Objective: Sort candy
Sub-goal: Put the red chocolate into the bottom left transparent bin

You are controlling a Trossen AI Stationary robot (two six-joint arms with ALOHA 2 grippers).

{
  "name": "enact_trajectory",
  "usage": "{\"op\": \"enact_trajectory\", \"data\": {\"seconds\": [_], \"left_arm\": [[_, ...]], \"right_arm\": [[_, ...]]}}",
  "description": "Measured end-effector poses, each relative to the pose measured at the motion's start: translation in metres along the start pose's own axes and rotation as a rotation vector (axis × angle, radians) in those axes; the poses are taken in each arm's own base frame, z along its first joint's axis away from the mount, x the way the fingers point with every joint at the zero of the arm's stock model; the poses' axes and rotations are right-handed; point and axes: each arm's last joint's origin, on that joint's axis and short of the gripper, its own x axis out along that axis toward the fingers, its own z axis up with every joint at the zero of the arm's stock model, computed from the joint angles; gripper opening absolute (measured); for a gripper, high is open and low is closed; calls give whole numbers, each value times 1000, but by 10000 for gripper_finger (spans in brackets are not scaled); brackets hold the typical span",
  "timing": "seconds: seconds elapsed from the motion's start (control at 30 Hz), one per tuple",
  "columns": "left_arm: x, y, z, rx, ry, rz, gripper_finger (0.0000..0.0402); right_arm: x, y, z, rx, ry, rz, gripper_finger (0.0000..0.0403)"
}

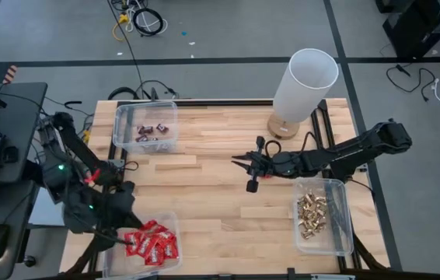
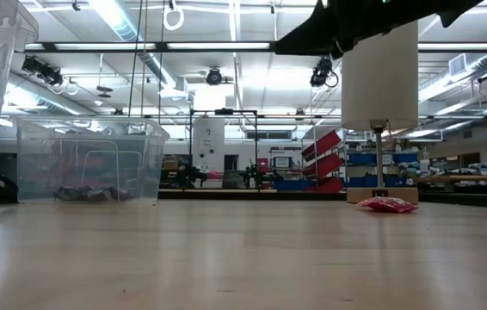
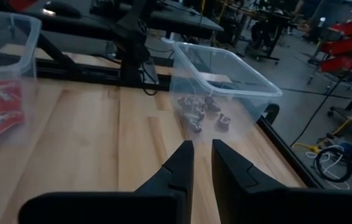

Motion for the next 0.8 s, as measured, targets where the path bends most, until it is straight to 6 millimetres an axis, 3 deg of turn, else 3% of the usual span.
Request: {"op": "enact_trajectory", "data": {"seconds": [0.23,0.43,0.6,0.8], "left_arm": [[40,-3,-28,-292,268,41,0],[69,-7,-45,-391,449,113,0],[80,-9,-50,-421,472,168,7],[80,-5,-53,-409,492,220,11]], "right_arm": [[4,-6,-2,-6,9,-23,44],[6,-11,-1,-3,2,-11,45],[6,-11,-2,8,1,-8,44],[6,-11,-1,16,0,4,45]]}}
